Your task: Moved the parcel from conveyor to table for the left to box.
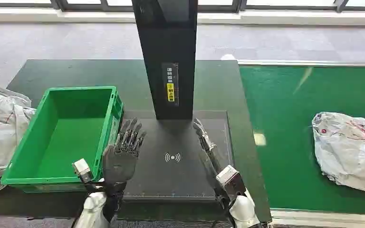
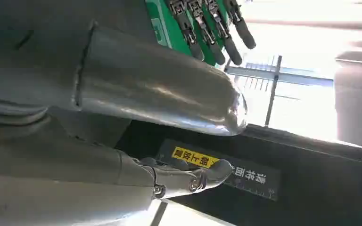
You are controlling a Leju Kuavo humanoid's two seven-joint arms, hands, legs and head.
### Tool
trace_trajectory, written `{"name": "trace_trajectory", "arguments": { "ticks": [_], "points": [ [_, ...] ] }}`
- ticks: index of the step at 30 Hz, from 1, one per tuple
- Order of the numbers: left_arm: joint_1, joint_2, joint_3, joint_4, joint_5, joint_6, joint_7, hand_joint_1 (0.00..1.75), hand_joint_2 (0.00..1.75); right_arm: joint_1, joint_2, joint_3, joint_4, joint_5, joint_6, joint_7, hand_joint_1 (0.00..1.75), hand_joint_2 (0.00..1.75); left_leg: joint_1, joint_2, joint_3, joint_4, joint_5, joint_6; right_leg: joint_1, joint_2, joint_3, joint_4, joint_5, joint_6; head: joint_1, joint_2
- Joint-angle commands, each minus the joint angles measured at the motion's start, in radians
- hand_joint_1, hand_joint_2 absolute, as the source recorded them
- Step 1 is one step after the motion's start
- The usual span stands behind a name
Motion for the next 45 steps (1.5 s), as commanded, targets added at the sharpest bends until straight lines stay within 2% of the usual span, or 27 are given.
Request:
{"name": "trace_trajectory", "arguments": {
  "ticks": [1,5,6,8,9,10,11,13,16,20,22,27,29,30,31,34,36,38,45],
  "points": [
    [0.052,-0.027,-0.209,-0.379,-0.090,0.825,-0.026,0.00,0.00,-0.035,0.106,-0.004,0.467,0.265,-0.348,0.002,0.00,0.00,0.002,0.001,0.001,0.000,-0.001,0.001,0.003,0.001,0.002,-0.002,0.000,0.000,0.000,0.000],
    [0.052,-0.027,-0.209,-0.379,-0.090,0.825,-0.026,0.00,0.00,-0.035,0.106,-0.004,0.467,0.265,-0.348,0.002,0.00,0.00,0.002,0.003,0.003,-0.002,0.000,0.000,0.004,0.002,0.002,-0.003,0.002,-0.002,0.000,0.000],
    [0.052,-0.027,-0.209,-0.379,-0.090,0.825,-0.026,0.00,1.75,-0.035,0.106,-0.004,0.467,0.265,-0.348,0.002,0.00,1.75,0.000,-0.002,0.001,-0.001,0.001,0.000,0.000,-0.002,0.001,-0.001,0.000,-0.002,0.000,0.000],
    [0.032,-0.009,-0.214,-0.332,-0.059,0.855,-0.026,0.00,1.75,-0.017,0.084,0.018,0.373,0.163,-0.331,0.002,0.00,1.75,0.002,0.000,0.001,0.000,-0.001,0.000,0.003,-0.001,0.002,-0.001,0.001,-0.002,0.000,0.000],
    [0.019,0.001,-0.226,-0.306,-0.020,0.857,-0.026,0.00,0.00,0.009,0.075,0.009,0.285,0.096,-0.328,0.002,0.00,1.75,0.002,0.000,0.001,0.000,0.000,0.000,0.003,0.000,0.001,-0.001,0.001,-0.002,0.000,0.000],
    [0.016,0.001,-0.220,-0.298,-0.013,0.827,-0.026,0.00,0.00,0.017,0.064,0.010,0.246,0.059,-0.332,0.002,0.00,0.00,0.000,-0.001,0.001,-0.001,0.001,0.000,0.002,-0.002,0.001,-0.002,0.001,-0.002,0.000,0.000],
    [0.009,-0.005,-0.208,-0.276,-0.014,0.797,-0.026,0.00,0.00,0.029,0.051,-0.006,0.170,0.007,-0.344,0.002,0.00,0.00,0.000,-0.005,0.000,-0.001,0.001,0.000,0.001,-0.005,0.001,0.000,0.000,-0.002,0.000,0.000],
    [0.007,-0.021,-0.189,-0.264,-0.050,0.822,-0.026,0.00,0.00,0.054,0.056,-0.085,0.062,-0.036,-0.349,0.002,0.00,0.00,0.000,-0.004,-0.001,0.000,0.001,0.001,0.001,-0.004,0.000,0.000,0.001,-0.002,0.000,0.000],
    [0.010,-0.025,-0.193,-0.252,-0.054,0.830,-0.026,0.00,0.00,0.111,0.084,-0.174,-0.087,-0.019,-0.405,0.042,0.00,0.00,0.000,-0.003,0.001,-0.001,0.002,0.001,0.001,-0.004,0.001,-0.002,0.002,-0.002,0.000,0.000],
    [-0.009,-0.016,-0.205,-0.208,-0.036,0.804,-0.026,0.00,0.00,0.207,0.096,-0.200,-0.262,-0.041,-0.448,0.002,0.00,0.00,0.000,-0.005,0.001,0.000,0.001,0.001,0.000,-0.005,0.001,-0.001,0.001,-0.002,0.000,0.000],
    [-0.018,-0.012,-0.210,-0.192,-0.035,0.803,-0.026,0.00,0.00,0.229,0.061,-0.152,-0.352,-0.103,-0.507,0.002,0.00,0.00,0.000,-0.007,0.000,0.000,0.001,0.000,0.000,-0.007,0.001,0.000,0.000,-0.002,0.000,0.000],
    [-0.018,-0.012,-0.211,-0.194,-0.037,0.805,-0.026,0.00,0.00,0.226,0.058,-0.156,-0.344,-0.108,-0.508,0.002,0.00,0.00,0.000,-0.004,0.000,0.001,0.001,0.000,0.000,-0.004,-0.001,0.000,0.001,-0.002,0.000,0.000],
    [-0.005,-0.016,-0.203,-0.226,-0.037,0.816,-0.026,0.00,0.00,0.210,0.038,-0.156,-0.313,-0.150,-0.420,0.002,0.00,0.00,0.000,-0.005,0.000,0.000,0.001,0.000,0.000,-0.005,0.000,0.000,0.000,-0.002,0.000,0.000],
    [0.050,-0.012,-0.207,-0.260,-0.180,0.811,-0.025,0.00,0.00,0.116,0.043,-0.363,-0.178,0.062,-0.489,0.081,0.00,0.00,0.000,-0.002,0.001,0.000,0.001,0.001,0.001,-0.002,0.000,-0.001,0.001,-0.002,0.000,0.000],
    [0.062,-0.014,-0.207,-0.268,-0.216,0.830,-0.020,0.00,0.00,0.108,0.036,-0.387,-0.163,0.099,-0.504,0.113,0.00,1.75,0.000,0.001,0.002,0.000,0.001,0.000,0.001,0.000,0.001,-0.002,0.002,-0.002,0.000,0.000],
    [0.142,-0.035,-0.220,-0.325,-0.274,0.793,-0.025,0.00,0.00,0.057,0.008,-0.556,-0.089,0.334,-0.588,0.222,0.00,1.75,0.000,0.001,0.002,-0.002,0.002,0.001,0.001,0.000,0.002,-0.004,0.003,-0.001,0.000,0.000],
    [0.144,-0.041,-0.219,-0.315,-0.286,0.794,-0.025,0.00,0.00,0.050,0.000,-0.606,-0.094,0.315,-0.539,0.233,0.00,1.75,0.000,0.003,0.003,-0.002,0.001,0.002,0.001,0.002,0.003,-0.005,0.003,0.000,0.000,0.000],
    [0.136,-0.047,-0.213,-0.297,-0.301,0.804,-0.025,0.00,0.00,0.047,-0.011,-0.647,-0.095,0.347,-0.540,0.237,0.00,1.75,0.000,0.000,0.003,-0.002,0.002,0.002,0.000,-0.001,0.003,-0.005,0.003,0.000,0.000,0.000],
    [0.128,-0.047,-0.207,-0.292,-0.302,0.805,-0.025,0.00,0.00,0.051,0.002,-0.649,-0.106,0.355,-0.535,0.235,0.00,1.75,-0.001,0.000,0.003,-0.002,0.002,0.002,-0.001,0.000,0.004,-0.005,0.004,0.000,0.000,0.000]
  ]
}}
